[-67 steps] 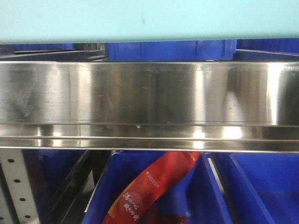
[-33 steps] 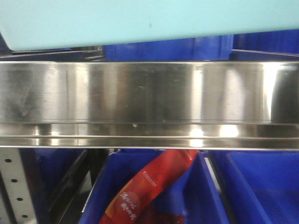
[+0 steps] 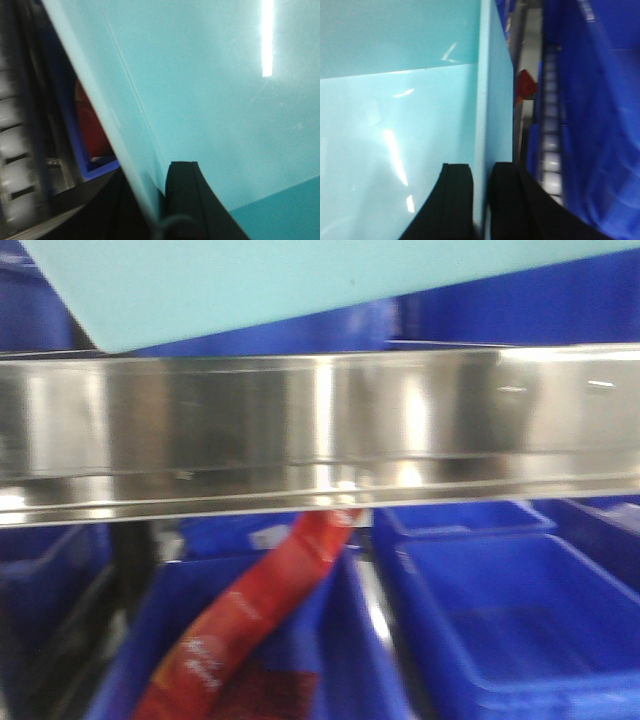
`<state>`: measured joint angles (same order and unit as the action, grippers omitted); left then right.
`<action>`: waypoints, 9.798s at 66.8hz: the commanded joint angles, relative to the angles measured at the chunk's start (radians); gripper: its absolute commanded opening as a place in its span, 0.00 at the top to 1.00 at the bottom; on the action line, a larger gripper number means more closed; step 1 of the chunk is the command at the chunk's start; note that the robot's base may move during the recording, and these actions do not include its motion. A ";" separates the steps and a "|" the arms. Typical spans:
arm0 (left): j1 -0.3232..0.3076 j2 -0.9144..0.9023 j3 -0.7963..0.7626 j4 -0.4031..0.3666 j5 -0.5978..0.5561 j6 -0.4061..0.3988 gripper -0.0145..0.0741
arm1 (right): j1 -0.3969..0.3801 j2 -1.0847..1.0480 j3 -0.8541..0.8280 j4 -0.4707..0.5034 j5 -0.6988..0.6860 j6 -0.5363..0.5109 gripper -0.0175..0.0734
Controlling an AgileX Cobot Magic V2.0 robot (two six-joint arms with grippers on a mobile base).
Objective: Fetch blue bin and place on conveyor start
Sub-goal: 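Lift the teal bin with both grippers and pull it off the shelf, then hold the teal bin raised while the base drives to the conveyor, then position the held bin above the near end of the conveyor belt, then lower the bin onto the belt and open both grippers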
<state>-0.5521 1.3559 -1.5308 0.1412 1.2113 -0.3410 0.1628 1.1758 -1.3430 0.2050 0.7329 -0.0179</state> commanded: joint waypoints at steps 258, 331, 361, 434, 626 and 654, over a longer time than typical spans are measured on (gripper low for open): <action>-0.002 -0.007 0.002 0.008 -0.007 0.024 0.96 | 0.001 -0.018 -0.010 0.030 -0.106 -0.002 0.97; -0.002 -0.007 0.002 0.106 -0.007 0.024 0.96 | 0.001 -0.018 -0.010 0.030 -0.108 -0.002 0.97; -0.002 -0.007 0.002 0.358 -0.007 0.024 0.96 | 0.001 -0.018 -0.010 0.030 -0.114 -0.002 0.97; -0.002 -0.007 0.002 0.699 -0.007 0.024 0.96 | 0.001 -0.018 -0.010 0.030 -0.114 -0.002 0.97; 0.242 0.098 -0.147 0.074 -0.169 -0.003 0.96 | 0.001 0.303 -0.323 -0.044 0.197 -0.002 0.97; 0.246 0.350 -0.147 0.033 -0.192 -0.001 0.96 | -0.003 0.573 -0.331 -0.078 0.290 -0.002 0.97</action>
<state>-0.3169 1.6714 -1.6665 0.1596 1.0520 -0.3411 0.1672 1.7205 -1.6646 0.1780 1.0241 0.0000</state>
